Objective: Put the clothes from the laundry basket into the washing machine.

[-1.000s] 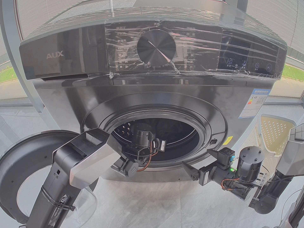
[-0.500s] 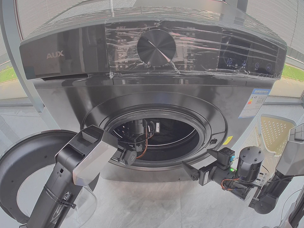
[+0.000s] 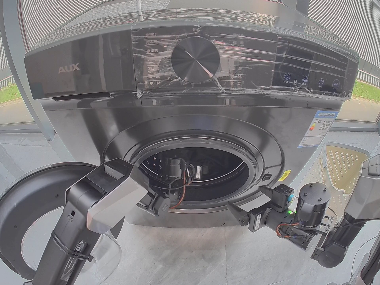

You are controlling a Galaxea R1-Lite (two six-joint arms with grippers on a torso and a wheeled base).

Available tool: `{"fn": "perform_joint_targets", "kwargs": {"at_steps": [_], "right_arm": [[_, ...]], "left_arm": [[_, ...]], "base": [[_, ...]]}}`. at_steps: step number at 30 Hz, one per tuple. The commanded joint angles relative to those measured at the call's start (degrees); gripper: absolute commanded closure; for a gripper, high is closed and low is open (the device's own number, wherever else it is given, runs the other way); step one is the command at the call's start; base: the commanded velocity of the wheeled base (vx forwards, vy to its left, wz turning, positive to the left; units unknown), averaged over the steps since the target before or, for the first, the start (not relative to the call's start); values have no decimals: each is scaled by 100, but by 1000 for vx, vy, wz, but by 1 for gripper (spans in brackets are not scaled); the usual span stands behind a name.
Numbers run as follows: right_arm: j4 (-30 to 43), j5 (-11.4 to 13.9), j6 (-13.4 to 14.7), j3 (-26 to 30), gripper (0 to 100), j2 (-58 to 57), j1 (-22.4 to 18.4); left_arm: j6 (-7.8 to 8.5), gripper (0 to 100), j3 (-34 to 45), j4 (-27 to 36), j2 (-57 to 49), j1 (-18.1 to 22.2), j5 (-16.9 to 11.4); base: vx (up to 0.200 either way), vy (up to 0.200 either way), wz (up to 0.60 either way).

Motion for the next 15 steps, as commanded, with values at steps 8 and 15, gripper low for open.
{"fn": "perform_joint_targets", "kwargs": {"at_steps": [8, 15], "right_arm": [[-1, 7, -1, 1, 0, -37, -127], [-19, 78, -1, 53, 0, -37, -171]], "left_arm": [[-101, 0, 3118, -604, -1937, -963, -25], [-514, 0, 4779, -982, -3044, -1350, -25]], "base": [[0, 0, 0], [0, 0, 0]]}}
